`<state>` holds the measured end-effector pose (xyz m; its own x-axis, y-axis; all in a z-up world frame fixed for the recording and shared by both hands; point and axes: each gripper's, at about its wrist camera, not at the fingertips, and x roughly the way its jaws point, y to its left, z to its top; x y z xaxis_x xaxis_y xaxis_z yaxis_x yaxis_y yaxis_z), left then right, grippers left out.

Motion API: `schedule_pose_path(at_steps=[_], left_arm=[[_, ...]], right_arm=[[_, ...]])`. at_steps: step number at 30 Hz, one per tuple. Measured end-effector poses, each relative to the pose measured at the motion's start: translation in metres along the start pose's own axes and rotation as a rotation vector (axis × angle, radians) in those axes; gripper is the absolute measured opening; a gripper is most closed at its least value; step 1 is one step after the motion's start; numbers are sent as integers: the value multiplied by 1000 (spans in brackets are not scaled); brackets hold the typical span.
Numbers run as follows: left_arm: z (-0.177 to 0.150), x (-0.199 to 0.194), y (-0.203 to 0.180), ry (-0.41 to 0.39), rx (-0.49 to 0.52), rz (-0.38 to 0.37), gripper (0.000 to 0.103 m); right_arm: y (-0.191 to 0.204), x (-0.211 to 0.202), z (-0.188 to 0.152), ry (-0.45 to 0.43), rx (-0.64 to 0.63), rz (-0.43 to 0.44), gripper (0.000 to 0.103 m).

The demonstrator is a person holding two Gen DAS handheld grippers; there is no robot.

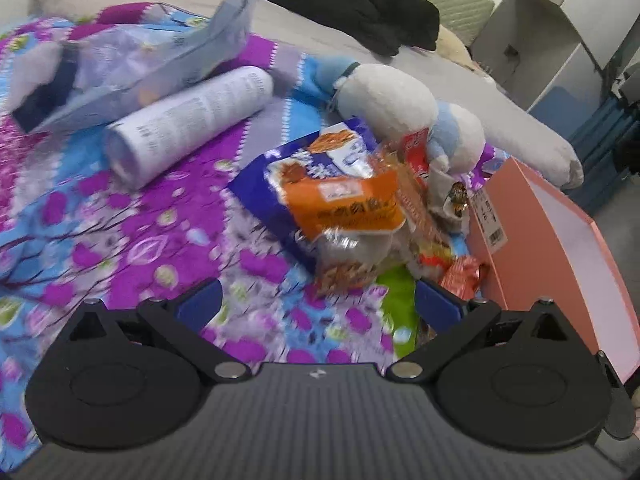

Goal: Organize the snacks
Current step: 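Grasp the orange snack bag with the left tool while the right tool grasps the red-brown packet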

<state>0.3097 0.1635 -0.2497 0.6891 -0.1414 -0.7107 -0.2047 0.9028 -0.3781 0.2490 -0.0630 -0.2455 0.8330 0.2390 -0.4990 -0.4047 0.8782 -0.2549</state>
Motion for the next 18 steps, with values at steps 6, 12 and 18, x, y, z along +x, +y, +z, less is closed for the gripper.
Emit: schedule_pose_path(at_steps=[6, 12, 18], left_arm=[[14, 36, 0, -1, 19, -17, 102], [20, 54, -4, -17, 36, -24, 94], [22, 71, -9, -6, 38, -36, 84]], right_arm=[[-12, 35, -2, -6, 7, -17, 94], [-12, 53, -2, -25, 10, -16, 94], [-8, 72, 2, -20, -9, -26, 80]])
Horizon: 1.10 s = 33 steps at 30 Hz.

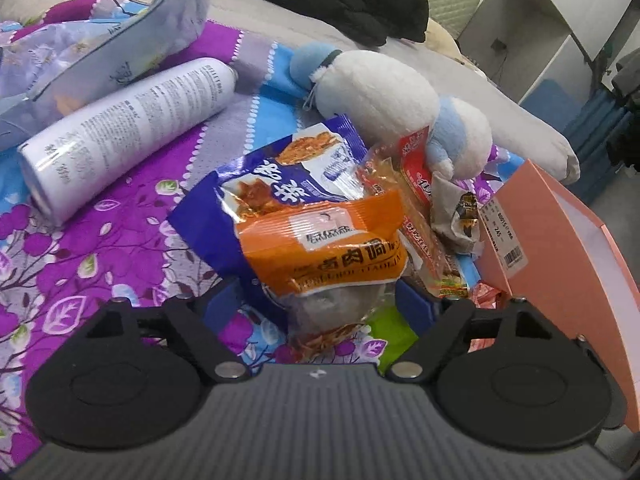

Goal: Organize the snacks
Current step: 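Grasp the orange snack bag with the left tool while the right tool grasps the red-brown packet, then lift the orange bag with the left tool while the right tool lifts the red-brown packet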

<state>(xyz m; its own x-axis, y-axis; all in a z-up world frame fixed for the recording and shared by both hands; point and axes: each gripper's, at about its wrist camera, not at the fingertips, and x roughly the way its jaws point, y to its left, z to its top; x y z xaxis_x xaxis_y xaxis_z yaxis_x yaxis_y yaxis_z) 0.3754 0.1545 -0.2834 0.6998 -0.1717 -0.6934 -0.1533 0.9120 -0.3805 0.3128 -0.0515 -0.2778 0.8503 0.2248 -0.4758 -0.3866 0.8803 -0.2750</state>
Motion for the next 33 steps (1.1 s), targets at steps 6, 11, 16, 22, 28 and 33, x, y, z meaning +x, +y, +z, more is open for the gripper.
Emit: schedule_pose_path(at_steps=[6, 11, 16, 22, 28, 33], left_arm=[[1, 1, -4, -12, 16, -19, 72], [0, -8, -5, -25, 31, -17, 66], [-2, -24, -7, -40, 17, -19, 65], [-8, -53, -11, -45, 12, -11, 65], [-26, -85, -13, -29, 4, 7, 64], [-43, -111, -12, -18, -22, 20, 64]], right_arm=[[1, 11, 2, 28, -1, 3, 66], [-2, 6, 2, 24, 16, -5, 56], [-1, -6, 1, 21, 23, 2, 55], [2, -29, 3, 6, 26, 33, 55], [5, -56, 7, -7, 13, 64, 54], [5, -79, 7, -2, 24, 84, 41]])
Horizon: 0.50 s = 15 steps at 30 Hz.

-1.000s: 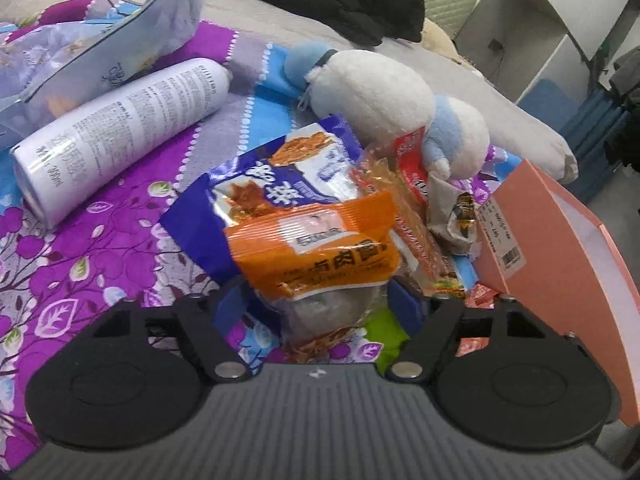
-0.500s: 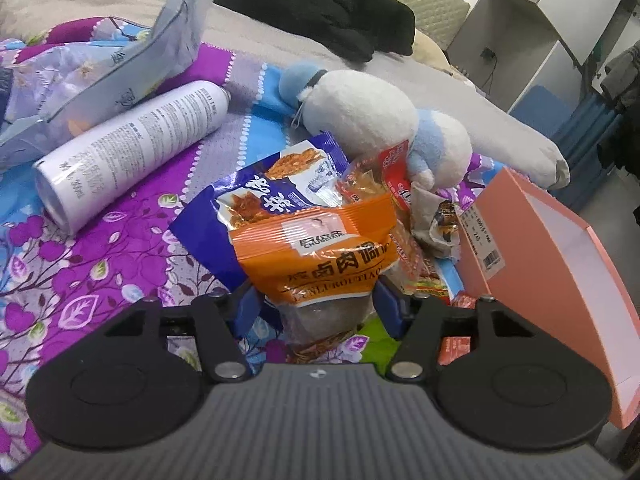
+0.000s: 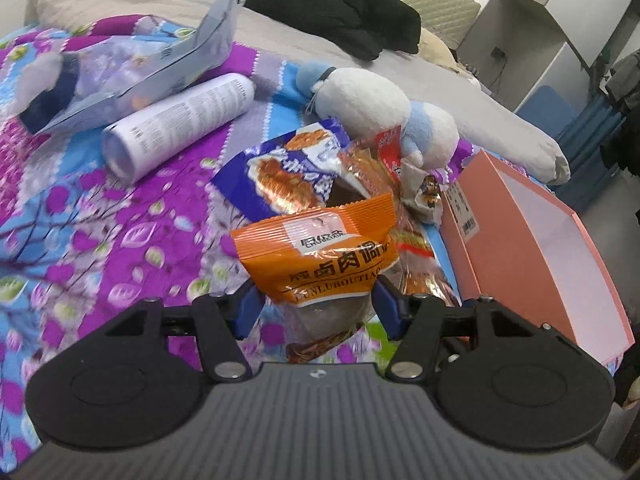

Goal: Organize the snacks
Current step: 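Lift the orange bag with the left tool while the right tool lifts the red-brown packet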

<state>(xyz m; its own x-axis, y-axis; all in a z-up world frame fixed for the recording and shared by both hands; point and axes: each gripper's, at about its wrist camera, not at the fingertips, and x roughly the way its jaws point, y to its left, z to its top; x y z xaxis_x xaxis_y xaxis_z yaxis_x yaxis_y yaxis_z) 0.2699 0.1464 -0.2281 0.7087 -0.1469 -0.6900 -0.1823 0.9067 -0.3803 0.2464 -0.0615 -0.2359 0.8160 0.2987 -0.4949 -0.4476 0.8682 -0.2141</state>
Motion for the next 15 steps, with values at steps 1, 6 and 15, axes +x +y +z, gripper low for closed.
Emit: schedule_pose_path(at_steps=[1, 6, 15], left_arm=[[-3, -5, 0, 4, -1, 3, 64], [-20, -26, -5, 26, 19, 6, 64], [-49, -46, -8, 93, 37, 50, 64]], right_arm=[[0, -4, 0, -1, -1, -2, 40], [-5, -20, -4, 18, 26, 25, 14], [5, -44, -27, 78, 23, 118, 13]])
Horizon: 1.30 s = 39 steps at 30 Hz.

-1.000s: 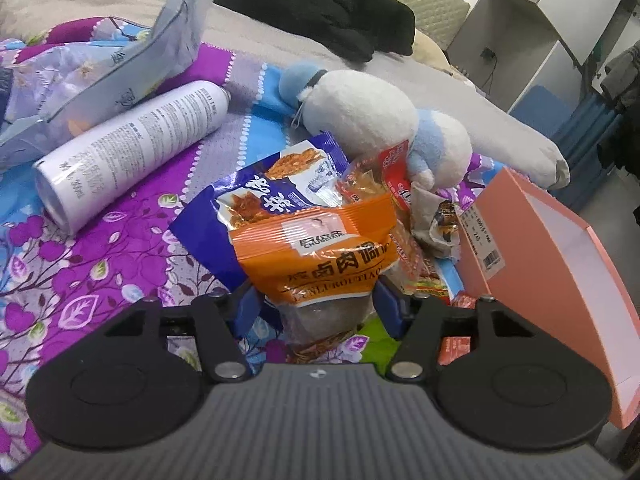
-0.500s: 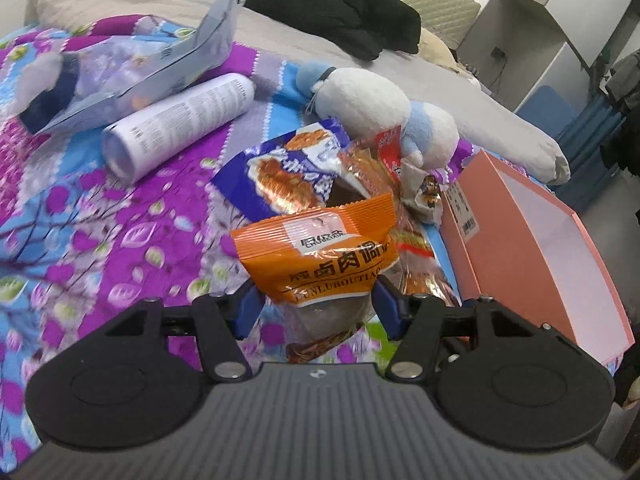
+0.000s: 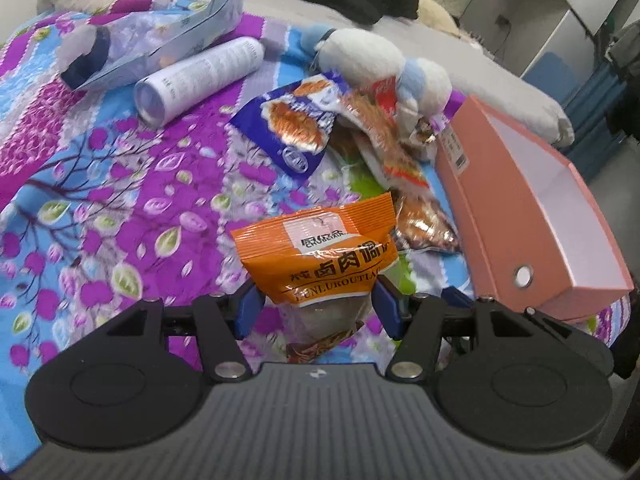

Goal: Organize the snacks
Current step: 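Lift the orange bag with the left tool while the right tool lifts the red-brown packet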

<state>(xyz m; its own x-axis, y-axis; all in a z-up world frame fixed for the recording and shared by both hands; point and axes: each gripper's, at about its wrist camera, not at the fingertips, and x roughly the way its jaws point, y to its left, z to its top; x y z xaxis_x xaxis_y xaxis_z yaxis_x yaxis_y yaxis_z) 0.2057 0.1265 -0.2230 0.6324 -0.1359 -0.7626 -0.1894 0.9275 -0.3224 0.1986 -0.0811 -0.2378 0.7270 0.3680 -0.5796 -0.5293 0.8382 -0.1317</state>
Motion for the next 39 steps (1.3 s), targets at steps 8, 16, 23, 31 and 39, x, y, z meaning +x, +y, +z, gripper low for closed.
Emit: schedule_pose_path(at_steps=[8, 16, 23, 31, 39], left_arm=[[-17, -3, 3, 31, -12, 14, 64], [-29, 11, 12, 79, -53, 0, 66], [-30, 14, 22, 63, -94, 45, 86], [-40, 12, 28, 82, -186, 12, 93], [-48, 15, 20, 76, -226, 9, 94]], right_arm=[[12, -24, -25, 51, -30, 41, 13], [-3, -42, -35, 118, 91, 40, 22], [-12, -45, -33, 113, 196, 2, 72], [-23, -11, -42, 181, 322, -78, 84], [-15, 1, -53, 183, 277, -50, 82]])
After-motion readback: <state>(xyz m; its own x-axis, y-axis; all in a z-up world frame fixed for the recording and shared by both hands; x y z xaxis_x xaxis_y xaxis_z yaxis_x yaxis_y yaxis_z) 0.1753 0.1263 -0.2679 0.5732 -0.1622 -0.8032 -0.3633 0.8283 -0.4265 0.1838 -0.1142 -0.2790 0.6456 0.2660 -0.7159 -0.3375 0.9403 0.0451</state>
